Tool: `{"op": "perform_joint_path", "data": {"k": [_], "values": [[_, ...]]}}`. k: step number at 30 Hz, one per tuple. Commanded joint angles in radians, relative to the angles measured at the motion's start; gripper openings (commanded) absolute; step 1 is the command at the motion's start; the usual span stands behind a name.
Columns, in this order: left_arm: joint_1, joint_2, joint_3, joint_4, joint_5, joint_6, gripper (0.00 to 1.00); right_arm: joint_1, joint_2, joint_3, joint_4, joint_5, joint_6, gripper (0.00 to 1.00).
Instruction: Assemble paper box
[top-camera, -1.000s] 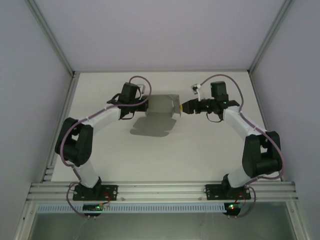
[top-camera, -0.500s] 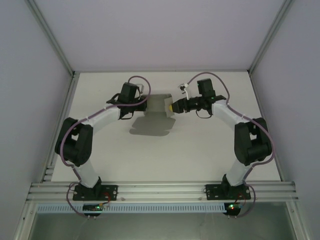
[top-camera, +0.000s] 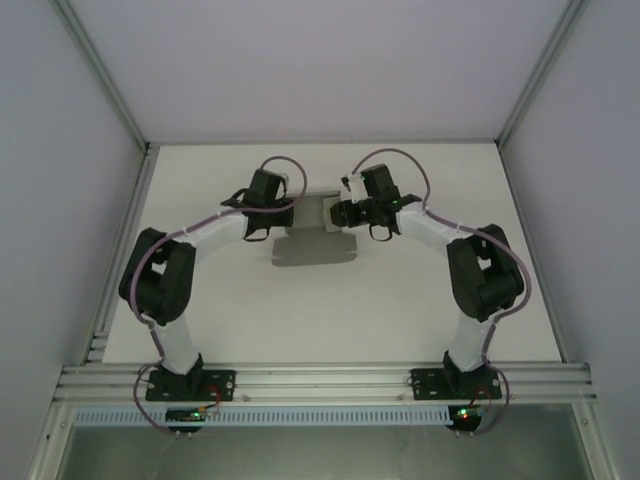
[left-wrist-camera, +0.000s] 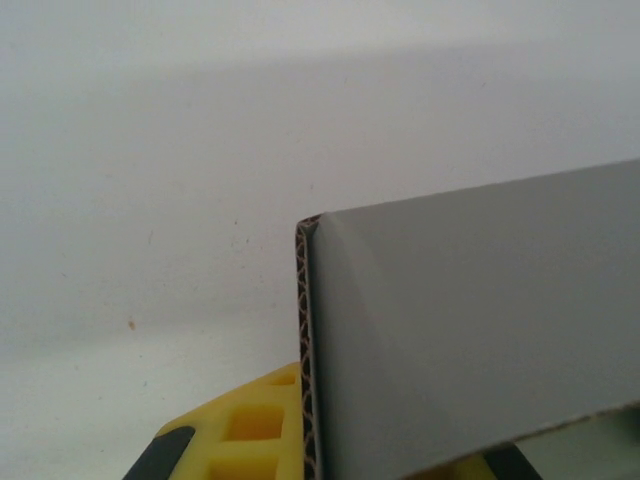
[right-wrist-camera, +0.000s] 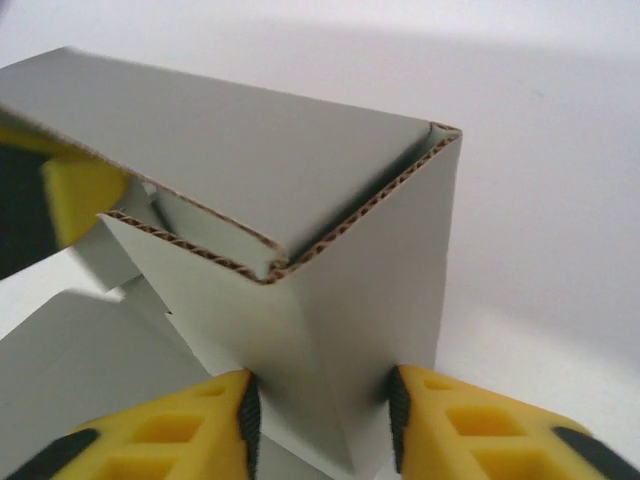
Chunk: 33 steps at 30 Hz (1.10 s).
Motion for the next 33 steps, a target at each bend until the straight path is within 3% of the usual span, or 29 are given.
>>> {"op": "perform_joint_path", "data": {"k": [1, 5, 10, 14, 19, 23, 25, 28, 33], "values": [[-0.054, 0.020, 0.058, 0.004, 0.087, 0.014, 0.00, 0.032, 0.070, 0.032, 0.000, 0.228, 0.049, 0.37], [-0.067, 0.056, 0.068, 0.001, 0.084, 0.014, 0.00, 0.034, 0.117, 0.027, 0.047, 0.201, 0.041, 0.40], [-0.074, 0.086, 0.082, -0.010, 0.091, 0.010, 0.00, 0.021, 0.154, 0.004, 0.101, 0.075, 0.022, 0.45], [-0.073, 0.093, 0.081, -0.020, 0.082, 0.010, 0.00, -0.032, 0.158, -0.038, 0.218, -0.121, 0.041, 0.52], [-0.074, 0.099, 0.087, -0.027, 0.078, 0.006, 0.00, -0.031, 0.145, -0.070, 0.251, -0.160, -0.005, 0.63], [-0.074, 0.101, 0.088, -0.031, 0.069, 0.000, 0.00, -0.035, 0.142, -0.082, 0.288, -0.236, 0.004, 0.65], [-0.074, 0.101, 0.091, -0.034, 0.063, -0.003, 0.00, -0.033, 0.140, -0.084, 0.297, -0.229, 0.003, 0.65], [-0.073, 0.101, 0.097, -0.041, 0.062, -0.003, 0.00, -0.019, 0.143, -0.068, 0.242, -0.148, -0.005, 0.56], [-0.075, 0.099, 0.103, -0.050, 0.062, -0.009, 0.00, 0.010, 0.174, 0.001, 0.116, 0.083, -0.007, 0.47]]}}
